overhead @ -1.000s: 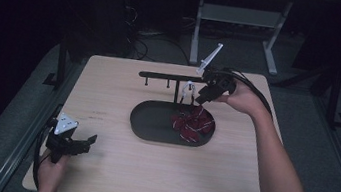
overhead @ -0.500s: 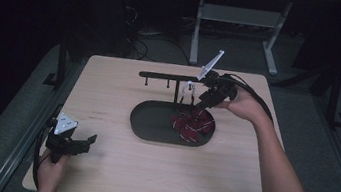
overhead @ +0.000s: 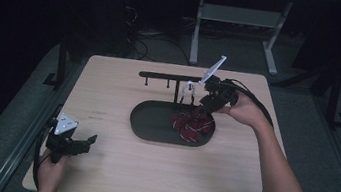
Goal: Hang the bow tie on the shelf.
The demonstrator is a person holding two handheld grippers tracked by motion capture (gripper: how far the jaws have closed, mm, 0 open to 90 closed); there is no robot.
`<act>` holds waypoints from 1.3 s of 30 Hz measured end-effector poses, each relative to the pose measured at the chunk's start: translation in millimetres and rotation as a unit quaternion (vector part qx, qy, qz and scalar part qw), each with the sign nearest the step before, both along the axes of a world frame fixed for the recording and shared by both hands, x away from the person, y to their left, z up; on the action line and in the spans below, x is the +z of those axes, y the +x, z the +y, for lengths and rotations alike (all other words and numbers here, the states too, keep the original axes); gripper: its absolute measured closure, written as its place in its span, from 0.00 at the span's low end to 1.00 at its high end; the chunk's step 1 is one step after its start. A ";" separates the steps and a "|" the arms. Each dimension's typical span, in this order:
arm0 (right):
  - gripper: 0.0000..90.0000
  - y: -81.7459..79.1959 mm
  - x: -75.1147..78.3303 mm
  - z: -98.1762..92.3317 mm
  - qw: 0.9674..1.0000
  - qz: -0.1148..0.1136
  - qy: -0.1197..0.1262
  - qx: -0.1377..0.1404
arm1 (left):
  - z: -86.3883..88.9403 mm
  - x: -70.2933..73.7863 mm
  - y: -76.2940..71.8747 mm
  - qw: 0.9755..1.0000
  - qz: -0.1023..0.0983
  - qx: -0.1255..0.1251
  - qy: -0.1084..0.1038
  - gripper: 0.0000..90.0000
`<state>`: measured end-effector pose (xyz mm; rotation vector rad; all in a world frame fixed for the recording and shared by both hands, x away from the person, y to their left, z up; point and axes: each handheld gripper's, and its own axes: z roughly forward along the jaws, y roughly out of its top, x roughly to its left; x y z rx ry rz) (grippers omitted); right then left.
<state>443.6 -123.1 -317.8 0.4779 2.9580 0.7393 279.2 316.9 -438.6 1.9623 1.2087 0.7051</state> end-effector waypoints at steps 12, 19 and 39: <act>0.52 -3.9 -9.3 -3.4 1.000 0.002 0.009 -0.001 | 1.4 0.4 -0.3 1.000 0.000 0.000 0.003 0.18; 0.49 -8.6 -15.6 -5.4 1.000 0.006 0.016 -0.001 | 2.2 0.4 -0.4 1.000 -0.001 0.003 0.000 0.18; 0.43 -20.0 -33.0 -21.4 0.999 0.015 0.030 -0.010 | 0.3 0.1 0.4 1.000 -0.001 0.001 0.004 0.18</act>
